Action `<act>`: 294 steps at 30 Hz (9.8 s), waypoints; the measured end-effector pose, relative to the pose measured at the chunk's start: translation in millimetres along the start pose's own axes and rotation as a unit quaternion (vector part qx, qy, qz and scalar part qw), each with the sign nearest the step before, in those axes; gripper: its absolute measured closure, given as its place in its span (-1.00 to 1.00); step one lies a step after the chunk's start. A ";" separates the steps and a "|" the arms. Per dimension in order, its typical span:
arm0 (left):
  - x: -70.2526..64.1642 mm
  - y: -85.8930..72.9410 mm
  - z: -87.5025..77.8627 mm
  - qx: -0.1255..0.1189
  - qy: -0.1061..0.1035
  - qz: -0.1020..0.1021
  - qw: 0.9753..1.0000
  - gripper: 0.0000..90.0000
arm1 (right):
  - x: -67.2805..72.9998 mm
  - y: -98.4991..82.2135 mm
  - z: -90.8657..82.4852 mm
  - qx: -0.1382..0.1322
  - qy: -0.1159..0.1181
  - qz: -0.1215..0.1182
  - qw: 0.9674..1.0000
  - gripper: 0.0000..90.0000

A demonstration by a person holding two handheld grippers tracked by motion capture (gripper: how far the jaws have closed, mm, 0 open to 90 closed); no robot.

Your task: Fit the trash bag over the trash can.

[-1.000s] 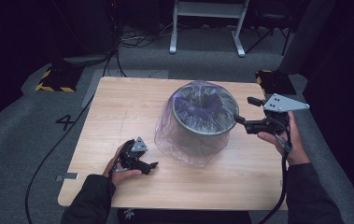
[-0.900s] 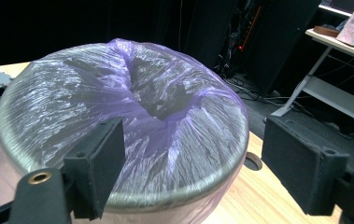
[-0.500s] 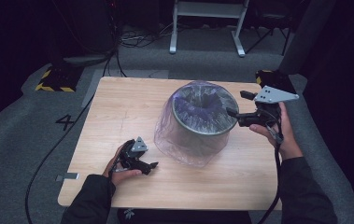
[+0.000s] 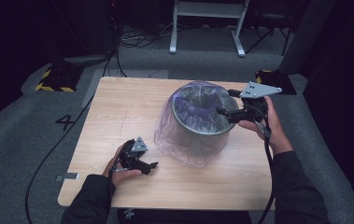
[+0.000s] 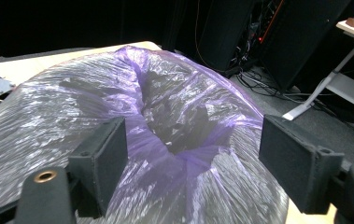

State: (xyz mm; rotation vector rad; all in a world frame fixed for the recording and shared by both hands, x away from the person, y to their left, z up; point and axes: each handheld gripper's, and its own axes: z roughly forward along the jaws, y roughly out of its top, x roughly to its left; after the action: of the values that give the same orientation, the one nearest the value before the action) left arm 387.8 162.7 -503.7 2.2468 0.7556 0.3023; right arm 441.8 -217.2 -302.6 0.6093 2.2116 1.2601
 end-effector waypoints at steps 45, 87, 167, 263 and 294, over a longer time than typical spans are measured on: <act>0.0 0.0 -0.3 0.001 0.000 0.002 1.000 -0.69 | 4.9 -1.7 61.1 0.165 0.065 -0.021 0.984 -0.50; -0.4 -0.3 -0.4 0.000 -0.001 0.001 1.000 -0.69 | 4.5 -0.9 73.6 0.244 0.074 -0.008 0.967 -0.50; -0.2 -0.2 -0.3 0.000 -0.002 0.001 1.000 -0.69 | -3.2 -14.1 13.4 -0.004 -0.007 0.044 0.999 -0.63; -0.3 -0.2 -0.3 0.000 -0.002 0.001 1.000 -0.69 | 33.9 -90.2 -47.4 0.064 -0.012 -0.024 0.998 -0.61; -0.3 -0.2 -0.4 0.000 -0.001 0.002 1.000 -0.69 | 40.0 -134.1 -39.0 0.117 -0.002 -0.003 0.993 -0.60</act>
State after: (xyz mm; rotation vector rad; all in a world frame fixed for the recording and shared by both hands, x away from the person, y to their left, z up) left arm 387.3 162.9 -503.7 2.2486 0.7509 0.3003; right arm 369.6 -280.5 -411.7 0.6912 2.3757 1.0019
